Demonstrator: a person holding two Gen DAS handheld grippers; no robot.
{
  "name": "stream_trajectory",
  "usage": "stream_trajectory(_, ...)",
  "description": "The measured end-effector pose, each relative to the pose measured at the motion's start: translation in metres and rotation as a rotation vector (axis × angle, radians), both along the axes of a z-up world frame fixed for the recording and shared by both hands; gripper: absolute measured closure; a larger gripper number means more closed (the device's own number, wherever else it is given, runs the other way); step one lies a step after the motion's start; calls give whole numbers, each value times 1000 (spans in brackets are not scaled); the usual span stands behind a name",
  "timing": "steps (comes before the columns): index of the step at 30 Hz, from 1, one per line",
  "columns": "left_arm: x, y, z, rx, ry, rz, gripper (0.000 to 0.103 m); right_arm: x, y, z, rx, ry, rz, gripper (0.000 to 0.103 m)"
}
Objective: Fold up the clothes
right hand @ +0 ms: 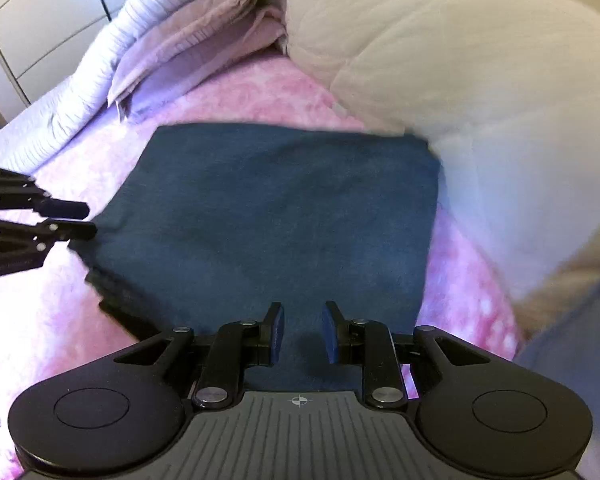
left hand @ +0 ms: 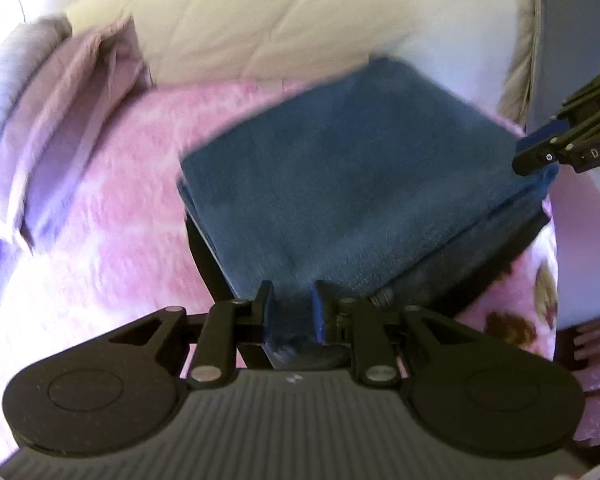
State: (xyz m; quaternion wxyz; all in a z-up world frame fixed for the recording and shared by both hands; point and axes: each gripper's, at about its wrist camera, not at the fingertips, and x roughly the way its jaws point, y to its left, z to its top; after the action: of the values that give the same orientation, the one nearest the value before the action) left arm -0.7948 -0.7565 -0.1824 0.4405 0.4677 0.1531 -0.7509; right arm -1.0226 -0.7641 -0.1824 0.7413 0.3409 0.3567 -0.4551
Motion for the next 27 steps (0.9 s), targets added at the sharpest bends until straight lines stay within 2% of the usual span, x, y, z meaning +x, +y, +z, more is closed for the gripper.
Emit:
stream_trajectory(3, -5, 1, -10, -3, -27, -16, 87, 0, 6, -23, 38, -19, -42, 78)
stream_trajectory(7, -6, 0, -1, 28, -35, 26, 83, 4, 5, -12, 46, 20, -34, 77)
stream_trajectory(9, -3, 13, 7, 21, -13, 58, 64, 3, 11, -2, 41, 23, -54, 71)
stream_trajectory(10, -1, 20, 11, 17, -1, 74, 52, 2, 17, 2, 32, 25, -69, 57)
stream_trajectory(11, 0, 27, 15, 13, 10, 90, 44, 1, 25, 7, 21, 27, -90, 40)
stream_trajectory(13, 4, 40, 22, 5, 32, 122, 32, -1, 48, 20, 4, 20, -141, 32)
stream_trajectory(14, 5, 47, 26, 1, 43, 138, 26, -1, 58, 24, 7, 12, -162, 31)
stream_trajectory(17, 19, 73, 35, 19, 109, 188, 20, 1, 96, 34, 26, -10, -235, 31)
stream_trajectory(19, 26, 95, 43, 29, 130, 174, 17, 6, 122, 40, 31, -11, -287, 31)
stream_trajectory(22, 36, 129, 56, 32, 141, 139, 15, 17, 158, 51, 36, 24, -386, 31)
stream_trajectory(24, 44, 151, 67, 20, 151, 131, 15, 29, 182, 63, 19, 35, -409, 30)
stream_trajectory(27, 58, 177, 84, 26, 186, 169, 15, 47, 218, 81, -5, 51, -442, 30)
